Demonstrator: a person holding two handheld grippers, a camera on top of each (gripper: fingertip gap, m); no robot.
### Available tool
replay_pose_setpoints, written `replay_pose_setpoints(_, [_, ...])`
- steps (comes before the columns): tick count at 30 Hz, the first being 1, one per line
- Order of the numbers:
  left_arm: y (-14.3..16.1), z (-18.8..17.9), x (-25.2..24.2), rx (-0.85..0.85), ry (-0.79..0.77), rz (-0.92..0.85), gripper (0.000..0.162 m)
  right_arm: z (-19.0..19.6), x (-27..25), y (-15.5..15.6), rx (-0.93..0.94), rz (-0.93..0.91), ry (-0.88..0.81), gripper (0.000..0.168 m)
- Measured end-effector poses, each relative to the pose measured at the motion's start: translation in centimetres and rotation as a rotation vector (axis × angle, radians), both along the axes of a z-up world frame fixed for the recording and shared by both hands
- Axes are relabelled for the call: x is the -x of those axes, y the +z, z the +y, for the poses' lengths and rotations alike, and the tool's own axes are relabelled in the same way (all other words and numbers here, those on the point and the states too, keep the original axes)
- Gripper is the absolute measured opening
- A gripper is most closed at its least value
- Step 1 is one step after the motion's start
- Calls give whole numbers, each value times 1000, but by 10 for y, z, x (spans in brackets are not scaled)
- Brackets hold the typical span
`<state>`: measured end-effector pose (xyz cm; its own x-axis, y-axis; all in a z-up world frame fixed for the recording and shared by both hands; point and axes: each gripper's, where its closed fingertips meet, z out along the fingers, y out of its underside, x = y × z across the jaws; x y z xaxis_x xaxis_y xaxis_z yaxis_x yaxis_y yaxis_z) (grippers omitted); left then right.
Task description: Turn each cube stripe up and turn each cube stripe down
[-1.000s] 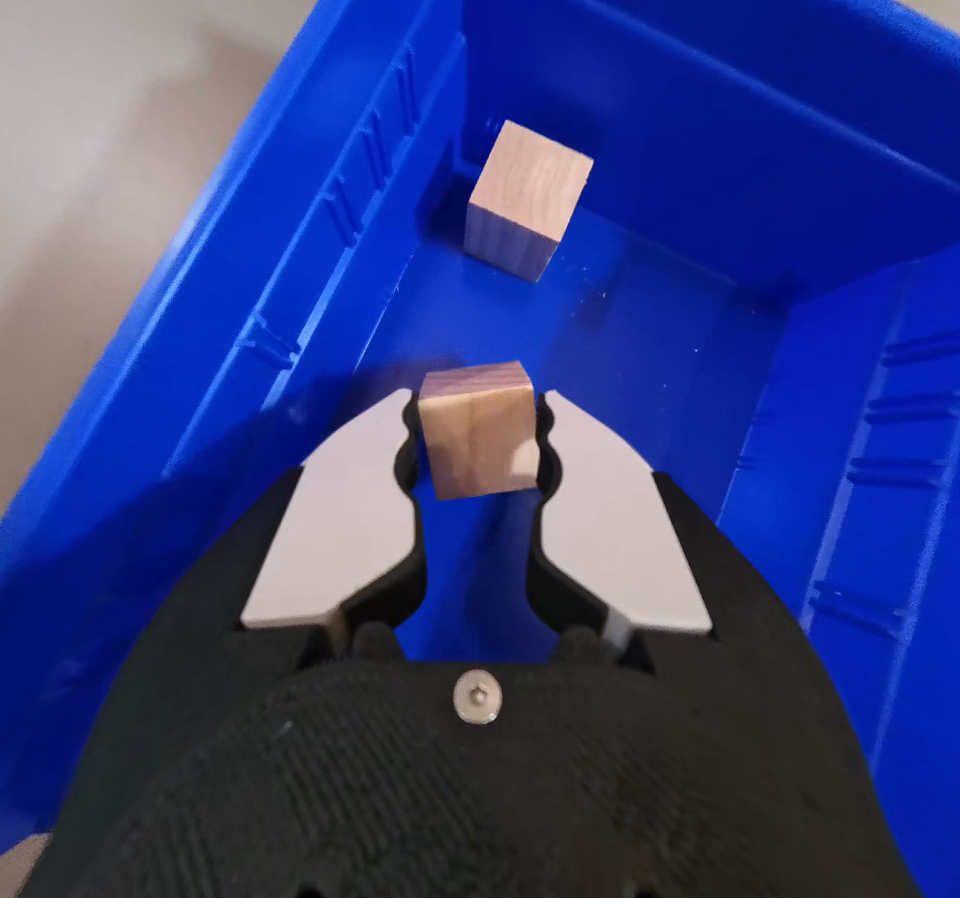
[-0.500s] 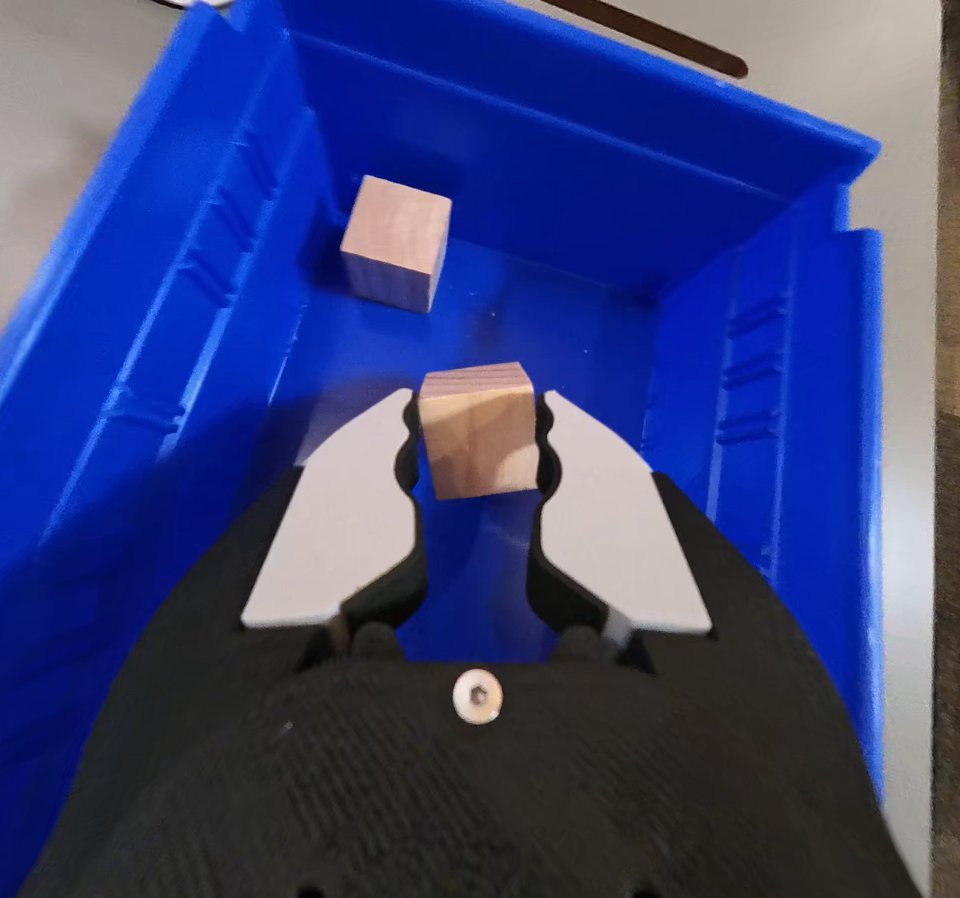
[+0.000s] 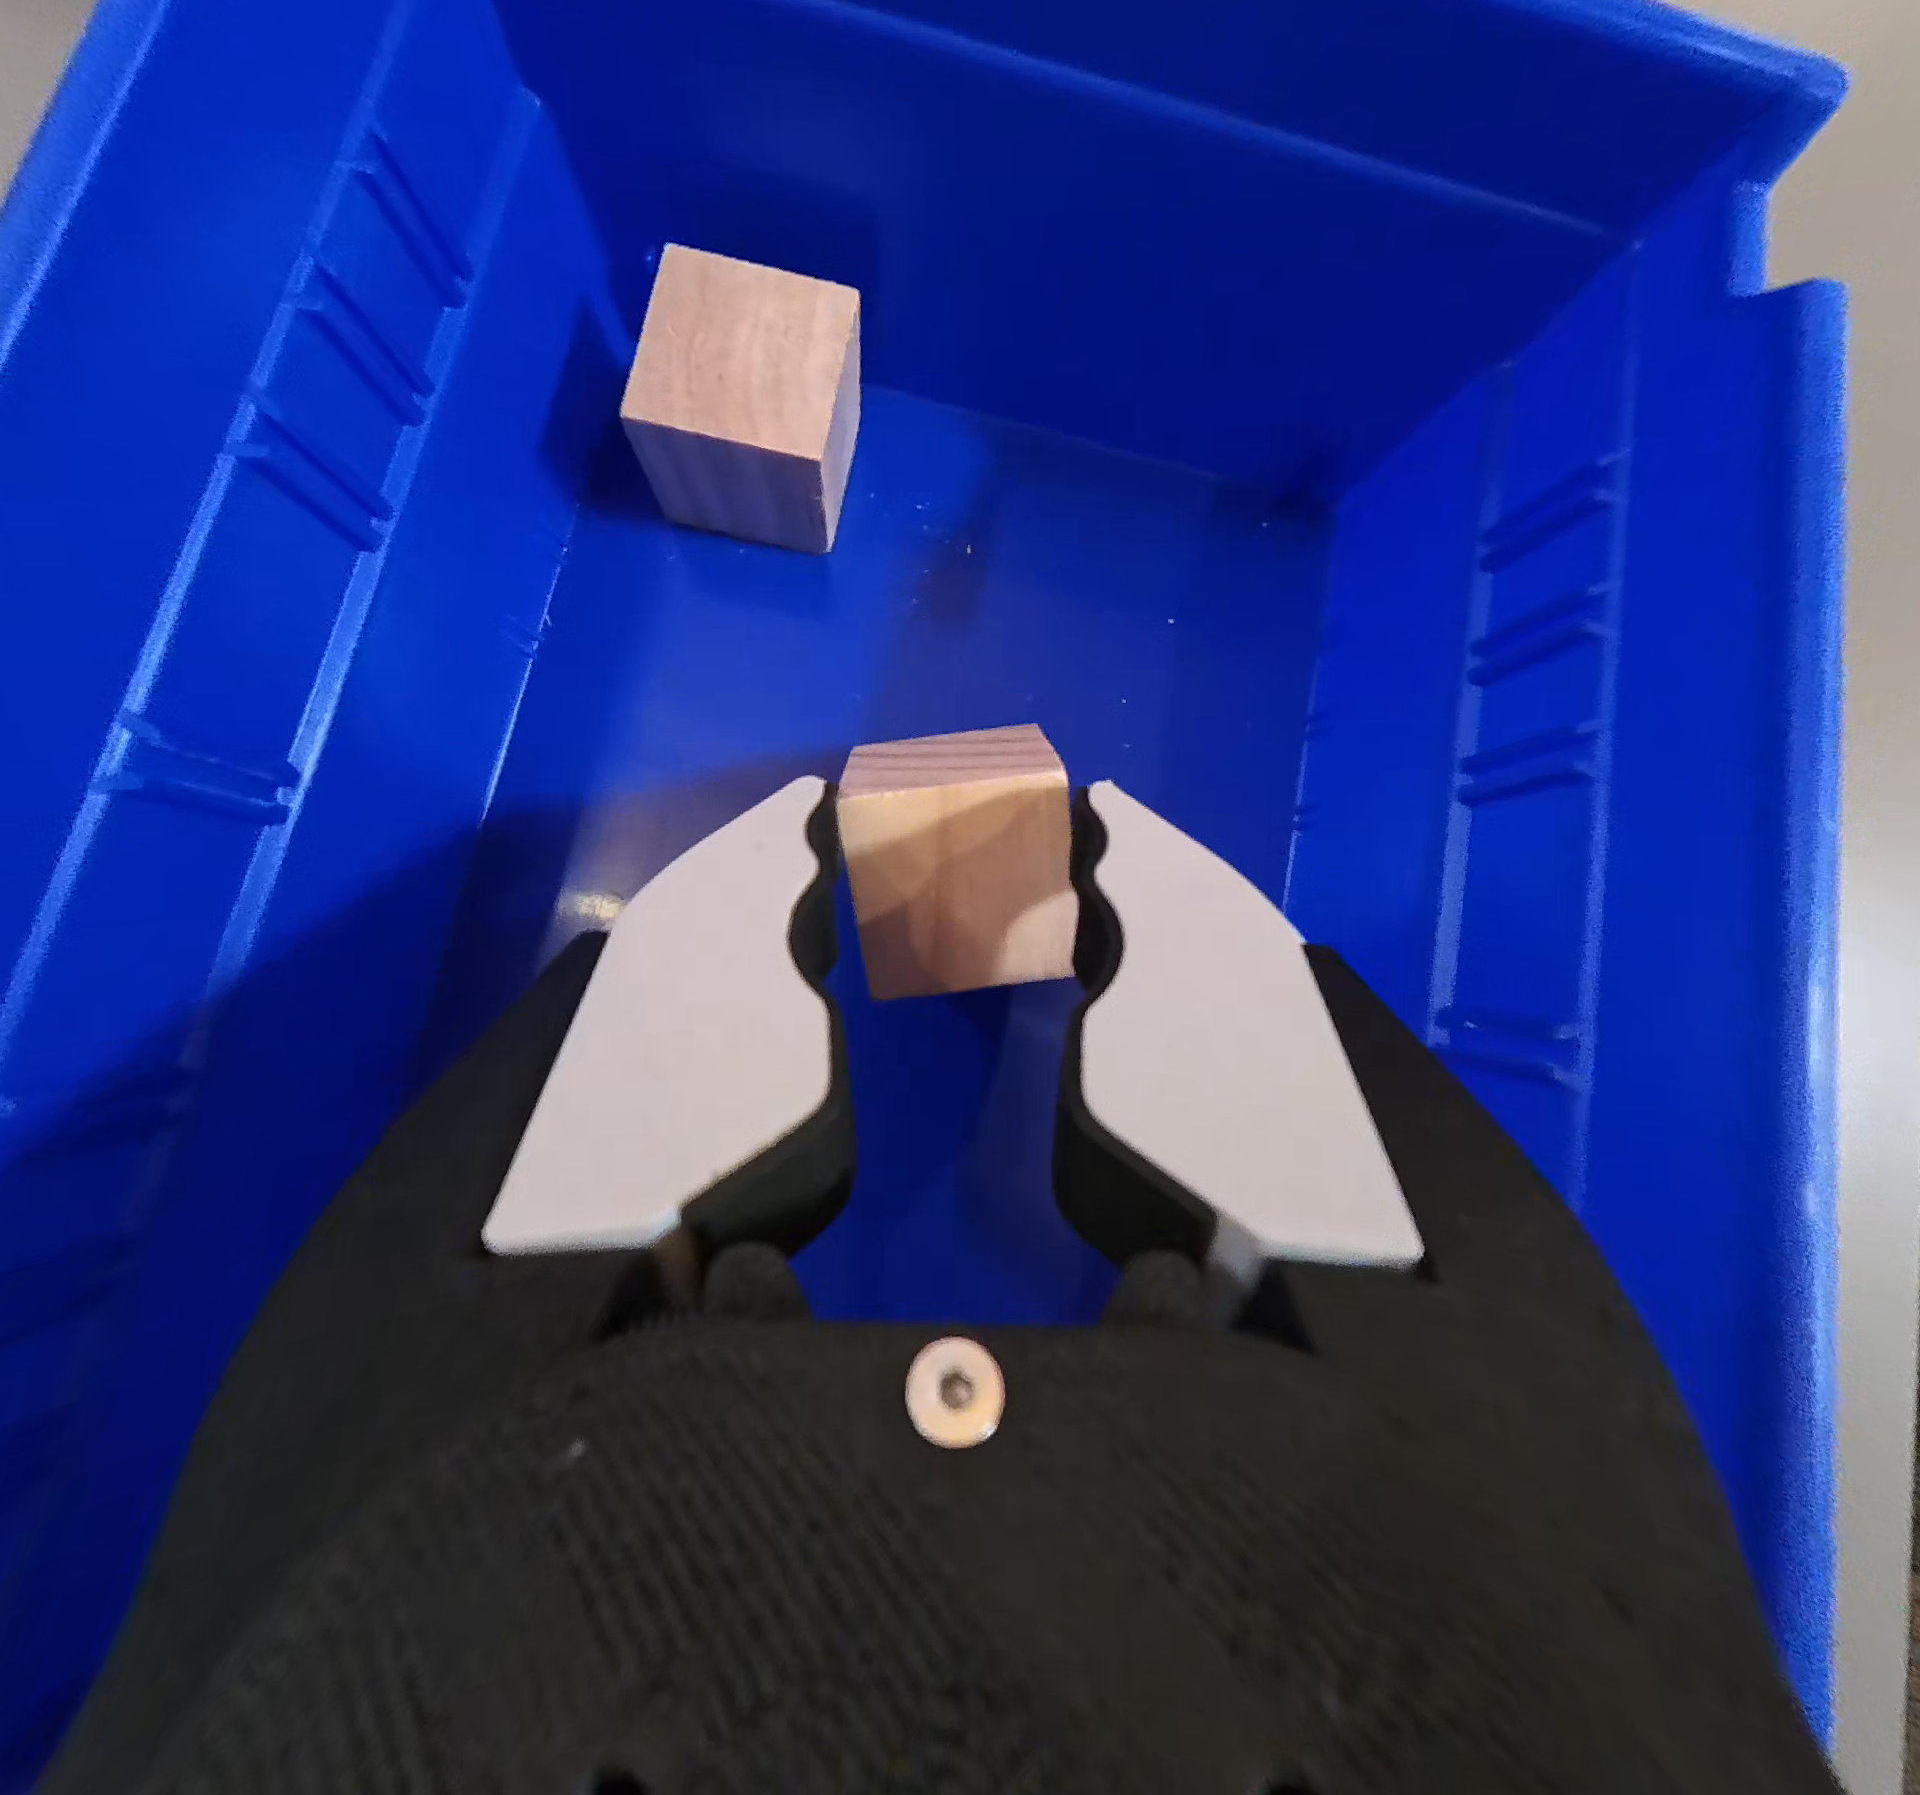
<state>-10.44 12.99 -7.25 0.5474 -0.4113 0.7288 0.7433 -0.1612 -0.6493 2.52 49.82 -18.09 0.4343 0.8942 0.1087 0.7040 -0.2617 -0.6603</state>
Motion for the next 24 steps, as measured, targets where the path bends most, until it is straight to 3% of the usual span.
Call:
replay_pose_setpoints(18, [-1, 1, -1, 5, -4, 0, 50, -6, -11, -1, 34, -31, 11, 44])
replay_pose_setpoints(21, [-2, 1, -1, 8, -3, -2, 50, -12, -3, 14, 68, 62, 25, 44])
replay_pose_setpoints(24, [-2, 3, -4, 11, -10, -4, 50, -38, 17, 55, 183, 294, 113, 43])
